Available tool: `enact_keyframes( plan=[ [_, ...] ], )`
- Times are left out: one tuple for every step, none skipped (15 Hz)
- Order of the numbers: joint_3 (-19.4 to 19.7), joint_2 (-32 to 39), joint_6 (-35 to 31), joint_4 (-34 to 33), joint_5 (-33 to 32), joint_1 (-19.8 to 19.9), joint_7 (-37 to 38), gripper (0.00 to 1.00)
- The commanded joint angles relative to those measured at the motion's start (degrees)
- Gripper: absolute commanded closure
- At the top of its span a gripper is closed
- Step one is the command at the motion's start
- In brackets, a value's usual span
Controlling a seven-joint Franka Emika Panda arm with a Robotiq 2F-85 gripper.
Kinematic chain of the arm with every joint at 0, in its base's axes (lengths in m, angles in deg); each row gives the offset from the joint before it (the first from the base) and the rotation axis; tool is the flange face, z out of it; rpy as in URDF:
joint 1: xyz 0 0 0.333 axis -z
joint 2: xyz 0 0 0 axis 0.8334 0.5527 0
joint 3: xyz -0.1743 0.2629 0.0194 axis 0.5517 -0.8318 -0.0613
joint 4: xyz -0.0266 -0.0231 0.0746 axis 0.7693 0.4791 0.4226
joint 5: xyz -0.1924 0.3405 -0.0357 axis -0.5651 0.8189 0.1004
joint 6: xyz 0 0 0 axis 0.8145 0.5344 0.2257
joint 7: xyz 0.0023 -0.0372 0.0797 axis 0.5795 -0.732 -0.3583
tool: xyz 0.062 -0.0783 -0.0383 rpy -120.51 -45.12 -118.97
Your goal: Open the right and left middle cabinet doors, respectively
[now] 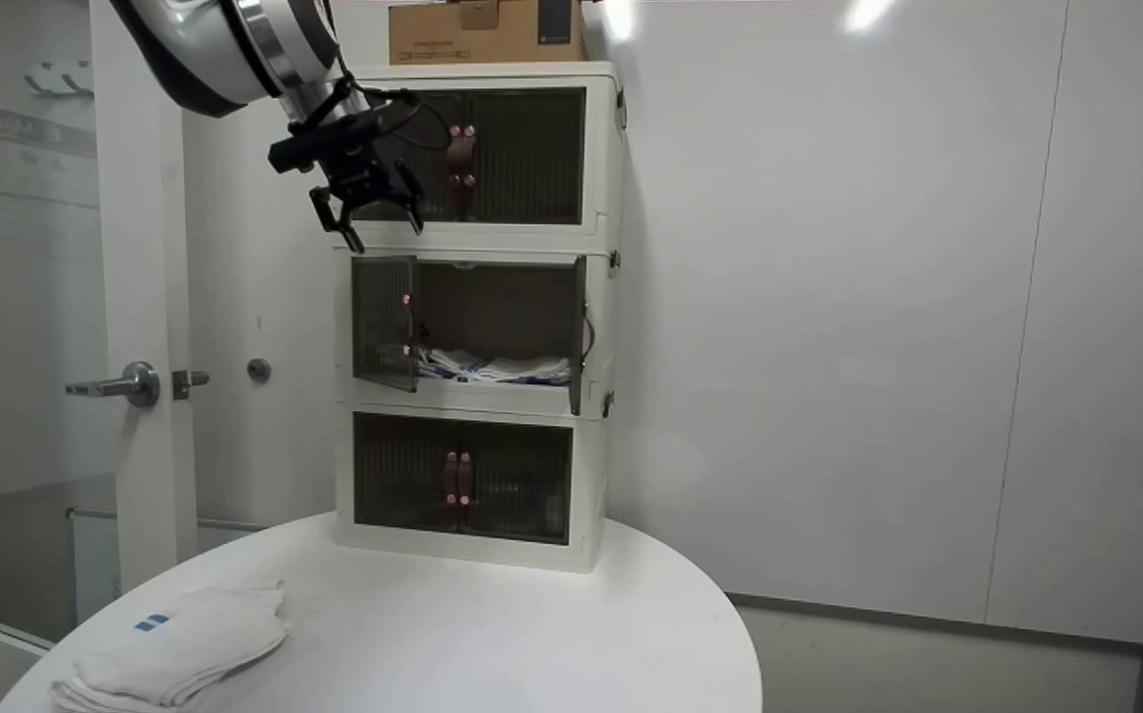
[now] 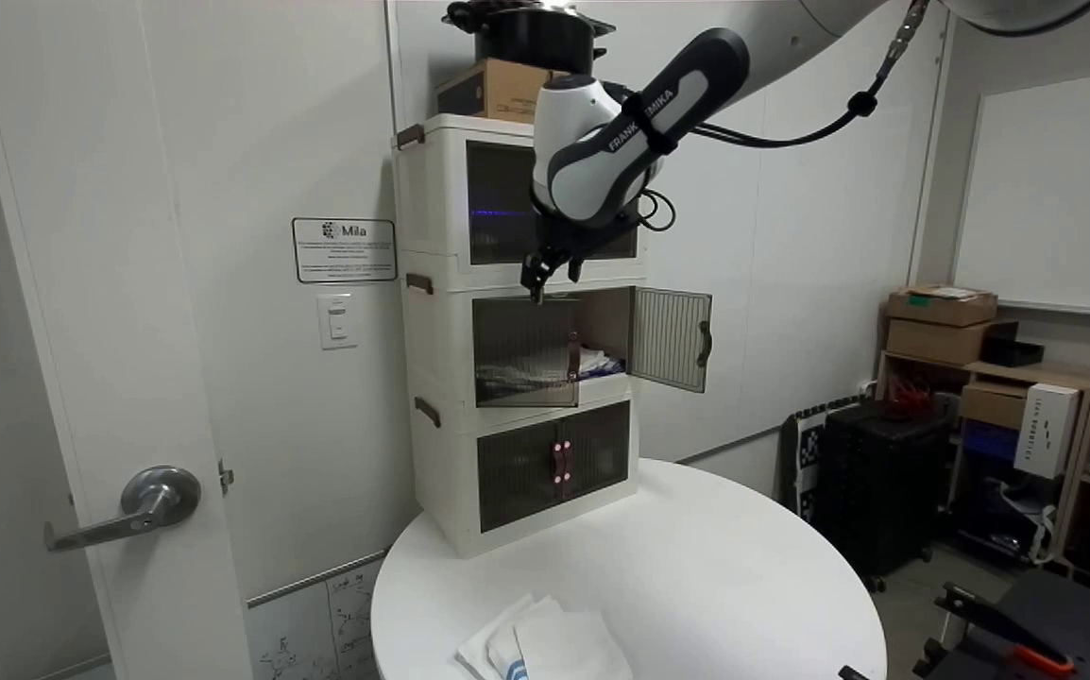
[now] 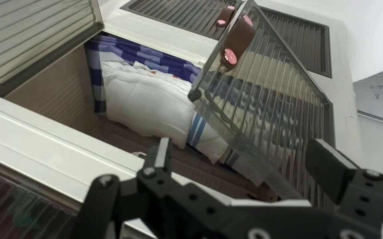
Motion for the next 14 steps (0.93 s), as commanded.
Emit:
enact_keyframes(
  plan=[
    [0.29, 0.9, -3.18, 0.92, 4.0, 0.24, -5.91, 0.0],
    [0.11, 1.23, -4.22, 1.28, 4.9, 0.39, -7.1, 0.0],
    [0.02, 1.58, -5.82, 1.83, 5.52, 0.52, -8.22, 0.0],
    [-0.05, 2.0, -6.7, 2.06, 6.17, 0.56, -9.32, 0.0],
    [-0.15, 2.49, -7.26, 2.15, 6.93, 0.58, -10.39, 0.0],
    [-0.23, 2.98, -7.71, 2.33, 7.57, 0.58, -11.4, 0.0],
    [-0.28, 3.45, -8.39, 2.53, 8.01, 0.57, -12.39, 0.0],
    [-0.25, 3.83, -8.3, 2.5, 8.46, 0.43, -13.06, 0.0],
    [-0.12, 4.18, -7.76, 2.32, 8.64, 0.13, -13.46, 0.0],
    [-0.07, 4.49, -7.64, 2.29, 8.71, -0.01, -13.87, 0.0],
    [0.18, 4.59, -7.31, 2.27, 8.32, -0.43, -13.78, 0.0],
    [0.42, 4.69, -6.86, 2.18, 7.97, -0.89, -13.44, 0.0],
    [0.68, 4.77, -6.28, 2.04, 7.58, -1.5, -12.92, 0.0],
    [0.85, 4.74, -6.24, 2.09, 7.2, -1.99, -12.6, 0.0]
  ],
)
